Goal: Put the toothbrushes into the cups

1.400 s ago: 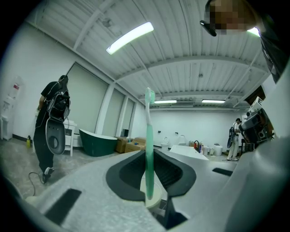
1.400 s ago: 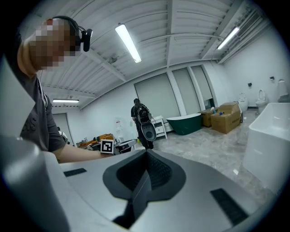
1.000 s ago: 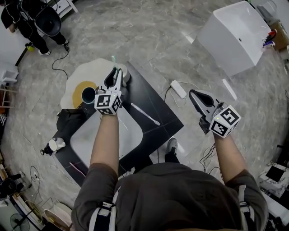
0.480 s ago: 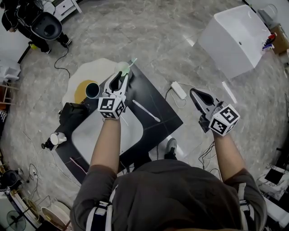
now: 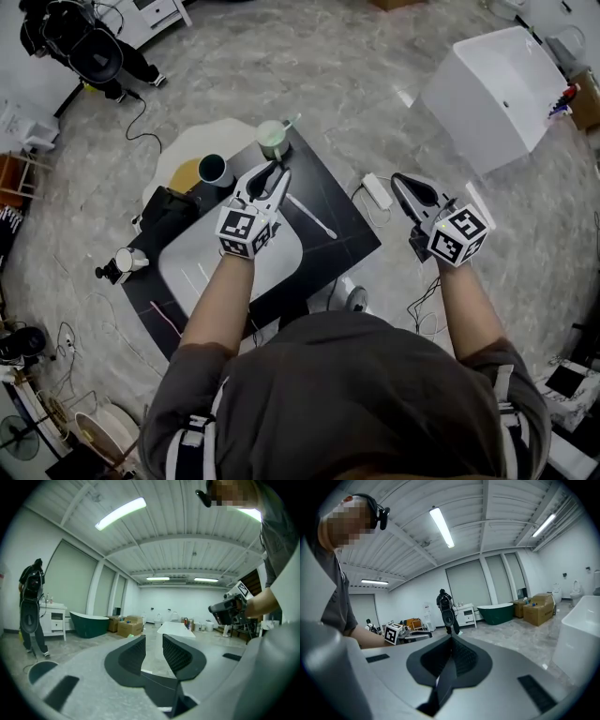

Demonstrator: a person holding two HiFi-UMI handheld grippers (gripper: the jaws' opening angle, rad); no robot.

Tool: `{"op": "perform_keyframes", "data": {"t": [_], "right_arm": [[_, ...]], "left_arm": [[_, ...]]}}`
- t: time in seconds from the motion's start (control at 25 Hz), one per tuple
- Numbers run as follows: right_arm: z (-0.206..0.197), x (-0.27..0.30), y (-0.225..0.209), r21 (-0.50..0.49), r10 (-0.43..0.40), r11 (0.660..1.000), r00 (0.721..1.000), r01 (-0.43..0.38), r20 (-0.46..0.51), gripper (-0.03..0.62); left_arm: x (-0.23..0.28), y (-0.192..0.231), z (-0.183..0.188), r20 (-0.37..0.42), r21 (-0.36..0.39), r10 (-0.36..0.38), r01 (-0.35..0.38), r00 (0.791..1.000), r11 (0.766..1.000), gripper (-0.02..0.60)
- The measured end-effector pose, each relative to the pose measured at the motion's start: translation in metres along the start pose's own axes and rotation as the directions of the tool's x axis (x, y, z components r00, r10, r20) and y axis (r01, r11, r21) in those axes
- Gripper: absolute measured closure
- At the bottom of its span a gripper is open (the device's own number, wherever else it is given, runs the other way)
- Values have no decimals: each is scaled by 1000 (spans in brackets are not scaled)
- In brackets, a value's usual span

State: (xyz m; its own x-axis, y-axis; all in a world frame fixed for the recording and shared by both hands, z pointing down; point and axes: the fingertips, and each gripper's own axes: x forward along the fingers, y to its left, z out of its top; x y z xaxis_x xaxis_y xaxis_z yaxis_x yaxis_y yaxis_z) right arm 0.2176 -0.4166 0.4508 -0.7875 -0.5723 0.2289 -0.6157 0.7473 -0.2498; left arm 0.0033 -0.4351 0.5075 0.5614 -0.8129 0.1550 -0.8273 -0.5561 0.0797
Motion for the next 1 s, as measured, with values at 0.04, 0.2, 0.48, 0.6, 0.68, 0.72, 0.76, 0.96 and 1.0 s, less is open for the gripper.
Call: {"op": "perform_keyframes", "data": {"t": [0.04,0.2,0.48,0.6,0.68,0.72,0.76,0.96,1.0], "right_arm": [[3,-1,2,-4,4,1000,1000,-4,3,602],[8,-6,10,-6,15,1000,1000,-15,5,602],[-1,-25,8,19,-3,1000,1000,3,-18,602],[-9,-30,1,37,-15,999,1000,16,-25,602],[-15,-33,-4,49,-24,998,999,25,-31,602],[-18,-35,-6,55,-29,998,999,31,-34,602],[-20,-37,-9,61,-34,997,999,37,-37,602],[-32,-45,-19,87,-55,995,998,59,-44,602],[-34,-46,-20,91,-58,994,997,62,-46,602]], "left_arm": [[-2,-9,0,-27,37,-31,32,999,999,479],[-4,-54,-22,-222,233,-205,256,953,938,479],[-13,-101,-107,-662,400,-329,689,673,604,471],[-14,-96,-142,-790,378,-284,796,544,472,471],[-11,-91,-163,-850,349,-245,847,466,400,470],[-10,-89,-172,-875,330,-226,869,428,370,469],[-8,-88,-181,-896,309,-208,886,393,345,469],[3,-83,-211,-955,227,-128,937,267,265,469],[3,-83,-217,-964,208,-112,945,242,253,470]]}}
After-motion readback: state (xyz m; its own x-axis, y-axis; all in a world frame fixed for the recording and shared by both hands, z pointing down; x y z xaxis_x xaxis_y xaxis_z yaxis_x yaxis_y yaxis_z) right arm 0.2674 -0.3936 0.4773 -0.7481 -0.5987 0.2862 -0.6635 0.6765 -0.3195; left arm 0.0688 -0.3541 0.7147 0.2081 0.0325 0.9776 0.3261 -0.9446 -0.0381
